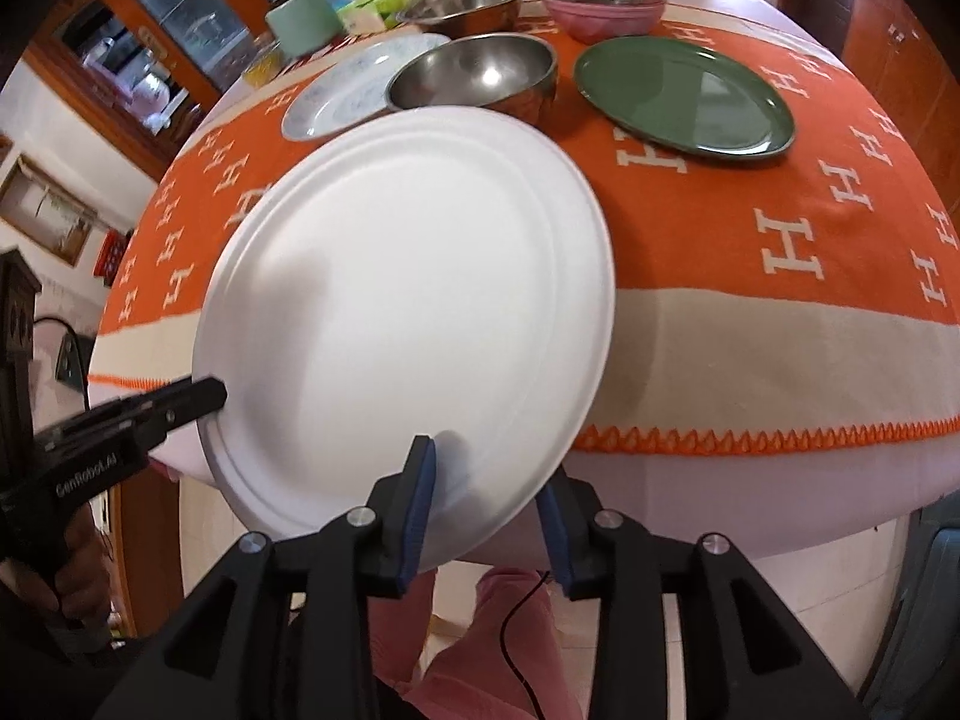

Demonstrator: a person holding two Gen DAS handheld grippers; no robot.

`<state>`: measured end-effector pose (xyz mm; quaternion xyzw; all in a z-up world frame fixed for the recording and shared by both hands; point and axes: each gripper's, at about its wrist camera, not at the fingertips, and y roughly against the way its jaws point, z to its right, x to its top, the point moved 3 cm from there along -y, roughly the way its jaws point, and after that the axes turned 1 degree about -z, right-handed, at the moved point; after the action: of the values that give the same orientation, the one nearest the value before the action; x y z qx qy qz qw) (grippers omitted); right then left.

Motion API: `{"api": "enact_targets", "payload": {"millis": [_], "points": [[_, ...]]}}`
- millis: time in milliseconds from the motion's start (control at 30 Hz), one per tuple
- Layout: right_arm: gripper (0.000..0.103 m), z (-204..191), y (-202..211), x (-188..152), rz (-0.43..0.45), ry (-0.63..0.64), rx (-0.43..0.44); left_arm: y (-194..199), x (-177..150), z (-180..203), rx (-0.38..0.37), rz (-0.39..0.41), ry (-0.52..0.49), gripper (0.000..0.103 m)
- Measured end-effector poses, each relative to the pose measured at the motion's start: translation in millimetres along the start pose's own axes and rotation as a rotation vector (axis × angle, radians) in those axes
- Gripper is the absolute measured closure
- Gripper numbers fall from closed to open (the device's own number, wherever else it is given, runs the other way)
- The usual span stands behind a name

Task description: Organize plates and bowls

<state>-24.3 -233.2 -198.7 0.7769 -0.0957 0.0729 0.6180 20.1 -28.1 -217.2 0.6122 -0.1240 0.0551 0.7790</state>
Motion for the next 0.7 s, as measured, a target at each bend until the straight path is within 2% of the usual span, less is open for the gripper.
{"api": "enact_targets", "payload": {"millis": [167, 700], "points": [[0.067, 3, -5, -1, 0.0, 0.016, -0.001, -5, 0, 2, 0.028, -0.009, 0.012, 0.076], [0.059, 10, -25, -11, -0.091, 0.012, 0.016, -19, -11, 4, 0.044, -0.06, 0.011, 0.076]]}}
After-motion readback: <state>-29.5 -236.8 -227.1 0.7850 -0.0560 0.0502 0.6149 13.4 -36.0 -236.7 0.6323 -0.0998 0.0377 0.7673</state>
